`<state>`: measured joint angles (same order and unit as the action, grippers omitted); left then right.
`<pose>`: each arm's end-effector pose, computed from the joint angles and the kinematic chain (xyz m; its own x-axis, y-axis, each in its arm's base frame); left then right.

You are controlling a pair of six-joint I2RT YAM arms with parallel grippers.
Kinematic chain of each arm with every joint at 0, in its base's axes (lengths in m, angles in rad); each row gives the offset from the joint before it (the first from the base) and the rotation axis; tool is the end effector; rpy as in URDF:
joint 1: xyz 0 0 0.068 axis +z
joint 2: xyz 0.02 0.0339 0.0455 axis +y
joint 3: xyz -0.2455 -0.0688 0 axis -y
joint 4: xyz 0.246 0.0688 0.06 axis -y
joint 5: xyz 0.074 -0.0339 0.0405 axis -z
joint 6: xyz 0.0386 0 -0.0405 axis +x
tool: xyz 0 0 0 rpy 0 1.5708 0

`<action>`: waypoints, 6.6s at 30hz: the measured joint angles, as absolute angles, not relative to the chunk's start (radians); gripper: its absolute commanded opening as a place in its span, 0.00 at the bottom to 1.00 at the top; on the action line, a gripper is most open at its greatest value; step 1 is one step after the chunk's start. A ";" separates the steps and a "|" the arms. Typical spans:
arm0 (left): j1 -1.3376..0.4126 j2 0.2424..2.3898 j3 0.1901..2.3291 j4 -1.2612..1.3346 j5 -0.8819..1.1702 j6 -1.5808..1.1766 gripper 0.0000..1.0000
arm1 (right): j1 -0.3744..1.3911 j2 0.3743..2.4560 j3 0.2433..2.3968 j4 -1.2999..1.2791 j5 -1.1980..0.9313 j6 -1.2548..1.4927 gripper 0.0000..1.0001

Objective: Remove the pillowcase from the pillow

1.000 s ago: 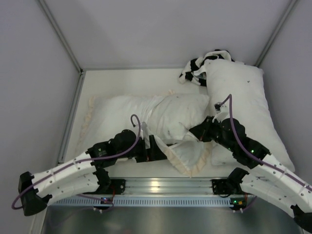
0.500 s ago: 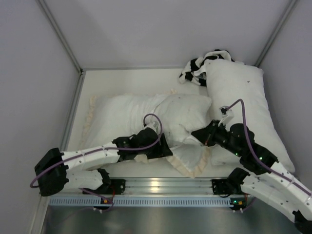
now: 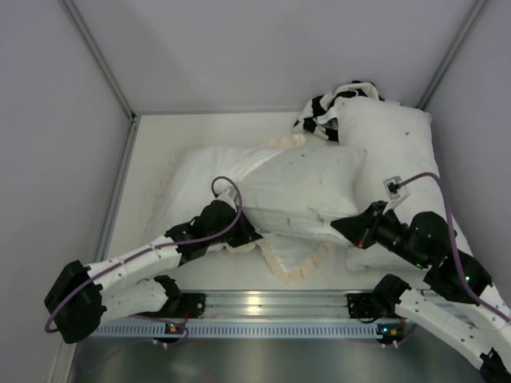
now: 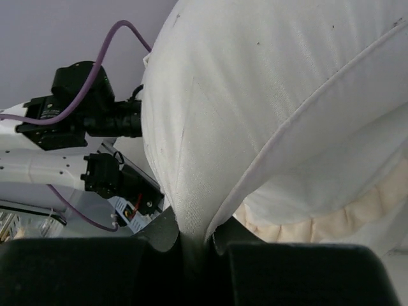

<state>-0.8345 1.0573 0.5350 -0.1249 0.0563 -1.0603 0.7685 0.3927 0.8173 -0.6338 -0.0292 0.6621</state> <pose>0.1544 -0.1736 0.1888 -0.8696 -0.3377 -0.3602 0.0229 0.7012 -0.7126 0.0731 0.0722 0.3401 -0.5575 0.3158 -0.7678 -0.4724 0.6399 0.6062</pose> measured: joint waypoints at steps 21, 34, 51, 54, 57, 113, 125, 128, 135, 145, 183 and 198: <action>-0.439 1.254 0.706 -0.205 0.435 -0.780 0.38 | 0.768 0.307 0.973 -0.778 0.033 0.545 0.00; -0.346 1.014 0.625 -0.358 0.387 -0.815 0.71 | 0.768 0.386 0.701 -0.609 0.096 0.619 0.00; -0.331 1.549 0.909 -0.333 0.381 -0.801 0.69 | 1.168 0.833 0.508 -0.198 -0.096 0.691 0.00; -0.350 1.659 1.035 -0.380 0.432 -0.736 0.70 | 1.306 1.000 0.587 -0.141 -0.022 0.678 0.33; -0.357 1.667 1.088 -0.431 0.396 -0.729 0.73 | 1.374 1.080 0.664 -0.136 -0.027 0.669 0.68; -0.342 0.683 0.868 -0.728 0.543 -0.795 0.80 | 1.031 1.333 0.771 0.196 -0.193 0.766 0.76; -0.342 0.680 0.761 -0.747 0.551 -0.794 0.80 | 0.906 1.073 0.752 -0.077 -0.002 0.540 0.77; -0.342 0.654 0.746 -0.747 0.579 -0.799 0.80 | 0.889 1.134 0.749 -0.079 -0.025 0.496 0.77; -0.342 0.524 0.638 -0.776 0.661 -0.834 0.80 | 0.874 1.315 0.748 -0.014 -0.127 0.445 0.60; -0.342 0.450 0.599 -0.844 0.707 -0.862 0.95 | 0.842 1.462 0.764 0.097 -0.206 0.476 0.00; -0.344 0.647 0.405 -0.547 0.661 -0.970 0.00 | 0.834 1.316 0.786 0.086 -0.215 0.629 0.00; -0.344 0.587 1.108 -1.008 0.479 -0.798 0.00 | 0.788 1.254 0.812 0.048 -0.060 0.593 0.00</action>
<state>-0.3435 0.5865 1.1084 -1.0080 0.4786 -0.7982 0.7876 1.2541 0.8124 0.0479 -0.0597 0.5926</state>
